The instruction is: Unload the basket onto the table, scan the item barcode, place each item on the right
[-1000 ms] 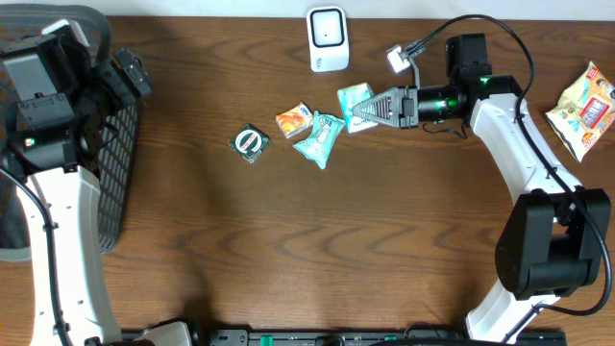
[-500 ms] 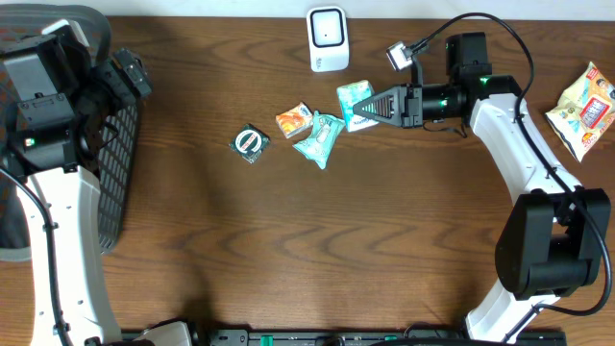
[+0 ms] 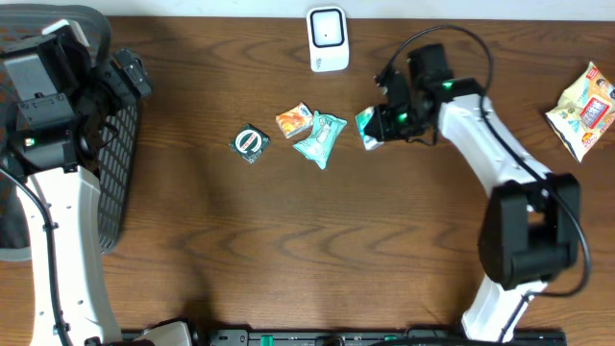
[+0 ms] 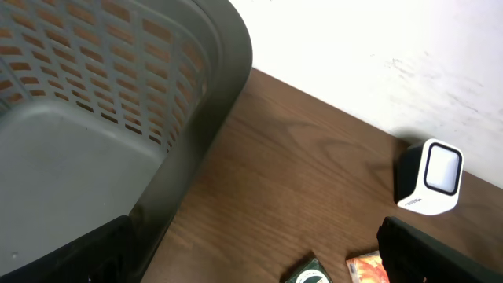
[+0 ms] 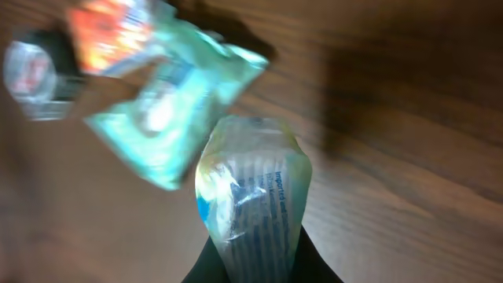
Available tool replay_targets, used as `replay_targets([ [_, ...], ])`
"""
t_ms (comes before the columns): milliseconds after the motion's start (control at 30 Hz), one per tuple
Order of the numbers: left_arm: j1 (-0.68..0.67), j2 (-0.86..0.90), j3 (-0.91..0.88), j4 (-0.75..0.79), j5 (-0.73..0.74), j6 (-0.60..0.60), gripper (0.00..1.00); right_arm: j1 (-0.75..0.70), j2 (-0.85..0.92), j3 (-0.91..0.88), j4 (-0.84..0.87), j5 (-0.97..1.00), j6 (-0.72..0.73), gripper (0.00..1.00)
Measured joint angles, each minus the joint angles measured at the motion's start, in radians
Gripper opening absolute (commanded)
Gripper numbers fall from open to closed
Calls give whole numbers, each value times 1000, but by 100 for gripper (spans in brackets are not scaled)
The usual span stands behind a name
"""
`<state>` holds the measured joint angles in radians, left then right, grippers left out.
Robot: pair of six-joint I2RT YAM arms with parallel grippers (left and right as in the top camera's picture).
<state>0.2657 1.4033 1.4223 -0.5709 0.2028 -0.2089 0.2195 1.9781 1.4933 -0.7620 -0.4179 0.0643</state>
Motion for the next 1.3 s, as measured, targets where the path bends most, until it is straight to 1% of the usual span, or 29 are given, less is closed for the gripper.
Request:
replay_targets([
  [100, 0, 0, 0, 0, 0, 0, 98, 14, 80, 0, 18, 31, 10, 2],
  [167, 0, 0, 0, 0, 0, 0, 98, 16, 128, -1, 31, 21, 14, 7],
  [233, 0, 0, 0, 0, 0, 0, 98, 9, 154, -1, 36, -5, 20, 23],
  [333, 0, 0, 0, 0, 0, 0, 98, -9, 153, 0, 0, -6, 26, 33],
  [533, 0, 0, 0, 0, 0, 0, 98, -96, 153, 61, -157, 35, 30, 41],
  [633, 0, 0, 0, 0, 0, 0, 98, -138, 148, 125, -230, 55, 20, 55],
  [733, 0, 0, 0, 0, 0, 0, 98, -154, 139, 182, -298, 66, -11, 57],
  [800, 0, 0, 0, 0, 0, 0, 98, -153, 130, 202, -311, 68, -25, 59],
  [833, 0, 0, 0, 0, 0, 0, 98, -152, 128, 206, -315, 69, -29, 77],
  [900, 0, 0, 0, 0, 0, 0, 98, -150, 125, 209, -320, 71, -40, 99],
  [1300, 0, 0, 0, 0, 0, 0, 98, -148, 125, 209, -287, 75, -47, 99],
])
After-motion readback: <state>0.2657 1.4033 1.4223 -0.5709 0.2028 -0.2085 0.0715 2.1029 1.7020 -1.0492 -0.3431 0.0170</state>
